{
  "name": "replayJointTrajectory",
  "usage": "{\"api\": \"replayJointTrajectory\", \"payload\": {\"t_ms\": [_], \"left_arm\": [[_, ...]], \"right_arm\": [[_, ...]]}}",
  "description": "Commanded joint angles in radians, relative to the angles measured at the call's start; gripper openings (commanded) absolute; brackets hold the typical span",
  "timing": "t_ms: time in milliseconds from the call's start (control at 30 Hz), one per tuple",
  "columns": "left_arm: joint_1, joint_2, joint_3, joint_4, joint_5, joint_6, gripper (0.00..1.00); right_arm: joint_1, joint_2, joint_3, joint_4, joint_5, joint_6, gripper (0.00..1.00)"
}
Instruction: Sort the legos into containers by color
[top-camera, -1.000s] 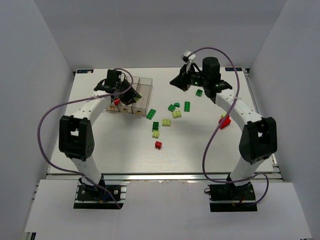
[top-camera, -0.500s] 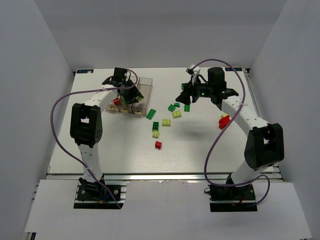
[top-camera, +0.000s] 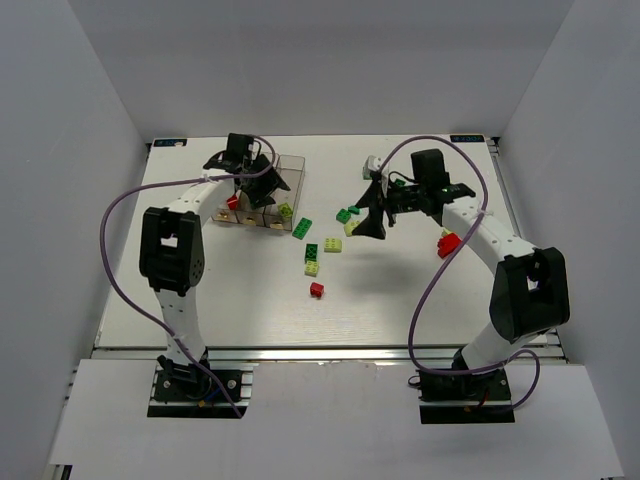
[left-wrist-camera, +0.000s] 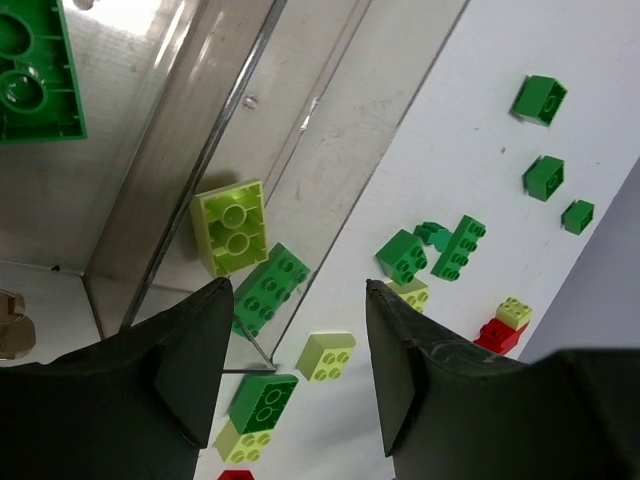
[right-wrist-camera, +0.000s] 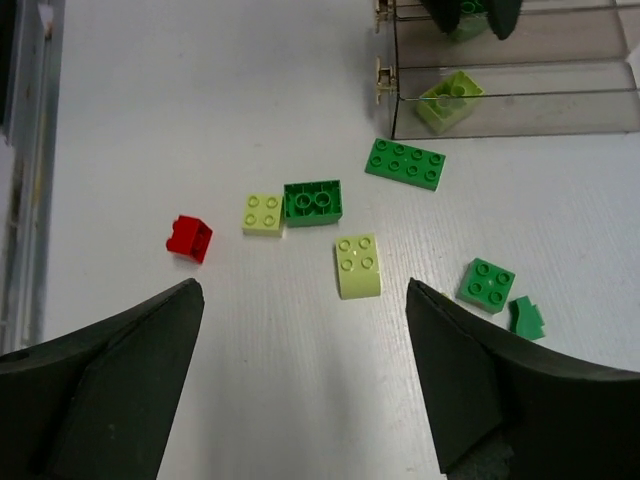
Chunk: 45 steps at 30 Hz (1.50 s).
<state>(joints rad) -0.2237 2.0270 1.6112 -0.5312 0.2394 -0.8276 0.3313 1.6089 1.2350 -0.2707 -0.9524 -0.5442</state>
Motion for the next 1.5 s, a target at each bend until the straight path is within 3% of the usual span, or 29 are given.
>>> {"api": "replayJointTrajectory", "payload": {"t_ms": [0,133,200,300,367,433,467,600,1100,1267,1400,1467], "left_arm": [[0.001,-0.12,0.003,0.06,0.008,0.013,0.65],[0.001,-0.283,-0.112,0.141,-0.017,0.06,0.65],[0.003,-0.459,-0.265,0.195,-0.044,0.103,0.67],[0.003,-0.733,-0.519,0.281,-0.092,0.142,0.71],[0.006,-0.931,-0.694,0.318,-0.171,0.163,0.8],[0.007,-1.124,-0.852,0.306,-0.288,0.115,0.96],[0.009,-1.177,-0.885,0.291,-0.301,0.093,0.97],[0.011,-1.225,-0.916,0.243,-0.339,0.084,0.97],[0.011,-1.246,-0.909,0.211,-0.354,0.096,0.97],[0.012,-1.269,-0.924,0.208,-0.353,0.087,0.97],[0.012,-1.285,-0.941,0.211,-0.35,0.082,0.97],[0.012,-1.288,-0.945,0.211,-0.348,0.081,0.97]], "right_arm": [[0.003,-0.021,-0.012,-0.129,-0.063,-0.317,0.88],[0.037,0.003,-0.026,-0.223,0.018,-0.541,0.89],[0.083,0.051,-0.01,-0.229,0.125,-0.572,0.89],[0.169,0.135,0.035,-0.178,0.283,-0.515,0.89],[0.216,0.219,0.11,-0.153,0.38,-0.43,0.86],[0.244,0.29,0.164,-0.122,0.456,-0.352,0.84],[0.252,0.322,0.178,-0.121,0.484,-0.335,0.84],[0.27,0.405,0.225,-0.127,0.497,-0.289,0.83],[0.275,0.473,0.253,-0.134,0.494,-0.286,0.75],[0.275,0.482,0.258,-0.171,0.483,-0.315,0.62],[0.273,0.464,0.25,-0.191,0.471,-0.326,0.47],[0.268,0.447,0.25,-0.191,0.462,-0.327,0.35]]}}
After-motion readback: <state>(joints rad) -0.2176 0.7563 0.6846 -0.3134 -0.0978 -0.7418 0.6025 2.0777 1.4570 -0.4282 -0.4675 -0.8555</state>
